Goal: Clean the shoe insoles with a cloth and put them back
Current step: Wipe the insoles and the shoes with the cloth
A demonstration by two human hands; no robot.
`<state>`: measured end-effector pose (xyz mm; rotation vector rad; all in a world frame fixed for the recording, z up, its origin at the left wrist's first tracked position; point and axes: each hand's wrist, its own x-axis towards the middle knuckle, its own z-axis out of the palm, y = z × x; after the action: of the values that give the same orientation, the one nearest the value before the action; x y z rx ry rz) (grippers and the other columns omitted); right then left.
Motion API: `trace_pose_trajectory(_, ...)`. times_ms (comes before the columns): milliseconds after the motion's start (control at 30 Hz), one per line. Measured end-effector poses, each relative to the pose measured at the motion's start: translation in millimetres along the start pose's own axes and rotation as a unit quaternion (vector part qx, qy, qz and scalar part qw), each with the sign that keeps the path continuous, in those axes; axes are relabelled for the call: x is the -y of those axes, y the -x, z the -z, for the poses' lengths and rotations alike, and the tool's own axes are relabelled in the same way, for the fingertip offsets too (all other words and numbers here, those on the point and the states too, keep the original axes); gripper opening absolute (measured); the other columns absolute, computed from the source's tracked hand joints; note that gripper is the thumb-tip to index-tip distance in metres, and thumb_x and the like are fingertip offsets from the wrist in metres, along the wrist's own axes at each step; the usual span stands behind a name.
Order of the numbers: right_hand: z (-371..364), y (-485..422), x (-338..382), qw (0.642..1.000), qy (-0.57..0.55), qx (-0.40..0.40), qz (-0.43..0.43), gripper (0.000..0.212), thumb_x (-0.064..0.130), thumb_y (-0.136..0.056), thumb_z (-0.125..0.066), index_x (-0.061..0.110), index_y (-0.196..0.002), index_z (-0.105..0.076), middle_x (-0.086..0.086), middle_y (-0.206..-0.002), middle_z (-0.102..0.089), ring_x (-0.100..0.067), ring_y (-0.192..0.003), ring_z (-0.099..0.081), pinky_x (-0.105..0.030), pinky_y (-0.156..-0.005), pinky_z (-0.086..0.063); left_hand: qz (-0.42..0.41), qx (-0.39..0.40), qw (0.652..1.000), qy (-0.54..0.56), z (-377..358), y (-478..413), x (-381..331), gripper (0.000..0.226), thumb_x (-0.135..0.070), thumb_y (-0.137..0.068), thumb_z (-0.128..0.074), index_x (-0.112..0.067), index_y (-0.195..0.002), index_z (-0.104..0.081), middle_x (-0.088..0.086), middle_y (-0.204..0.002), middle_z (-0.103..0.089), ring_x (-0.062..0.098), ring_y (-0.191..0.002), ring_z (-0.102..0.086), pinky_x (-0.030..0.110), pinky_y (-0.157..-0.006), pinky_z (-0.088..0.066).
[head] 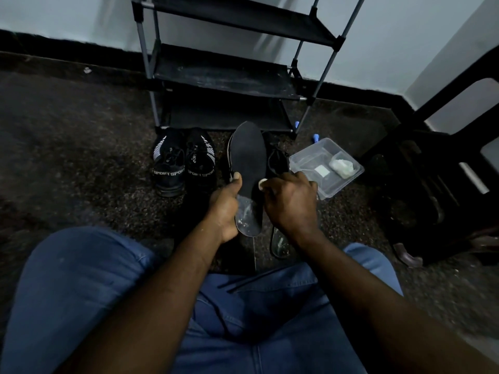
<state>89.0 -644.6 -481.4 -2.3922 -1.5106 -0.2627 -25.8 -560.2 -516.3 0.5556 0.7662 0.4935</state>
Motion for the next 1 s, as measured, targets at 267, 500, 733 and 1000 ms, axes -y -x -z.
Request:
trace_pose_trajectory(267, -4.4, -18.2, 7.5, 0.997, -0.062, -0.033, 0.025, 0.029, 0.037, -0.086, -0.052, 0.029, -0.098, -0.077, 0.005, -0.09, -0.068, -0.029, -0.091, -0.056, -0.04, -0.074, -0.041, -0.103, 0.007, 0.987, -0.123, -0.5, -8.7, 15.8, 0.035, -0.024, -0.109, -0.044, -0.01, -0.138, -0.059, 0.008, -0.138, -0.065, 0.021, -0.132, -0.057, 0.041, -0.116, -0.041)
trace_pose_trajectory(500, -10.2, 0.6, -12.4, 0.995, 0.003, -0.021, 0.097, 0.022, 0.033, -0.087, -0.061, 0.033, -0.102, -0.076, 0.008, -0.09, -0.068, -0.027, -0.091, -0.056, -0.041, -0.073, -0.042, -0.065, 0.009, 0.997, -0.026, 6.7, -12.5, 8.6, 0.031, -0.027, -0.109, -0.045, -0.013, -0.129, -0.065, 0.013, -0.128, -0.07, 0.032, -0.124, -0.062, 0.048, -0.11, -0.047)
trace_pose_trajectory(733, -11.1, 8.6, -20.6, 0.897, -0.406, 0.037, -0.169, 0.005, 0.022, -0.091, -0.076, 0.022, -0.091, -0.081, 0.012, -0.089, -0.077, -0.007, -0.082, -0.072, -0.028, -0.078, -0.058, -0.071, -0.001, 0.997, -0.01, 6.5, -9.8, -2.6, 0.03, -0.03, -0.11, -0.044, -0.018, -0.126, -0.066, 0.008, -0.124, -0.073, 0.026, -0.111, -0.07, 0.04, -0.091, -0.056)
trace_pose_trajectory(1000, -16.4, 13.6, -13.1, 0.76, -0.586, 0.074, -0.27, 0.012, 0.005, -0.093, -0.066, 0.013, -0.086, -0.072, -0.005, -0.08, -0.069, -0.022, -0.078, -0.06, -0.037, -0.076, -0.049, -0.066, -0.019, 0.998, 0.002, 9.3, -10.2, -1.6, 0.03, -0.029, -0.109, -0.046, -0.014, -0.125, -0.067, 0.011, -0.123, -0.073, 0.03, -0.113, -0.069, 0.046, -0.097, -0.055)
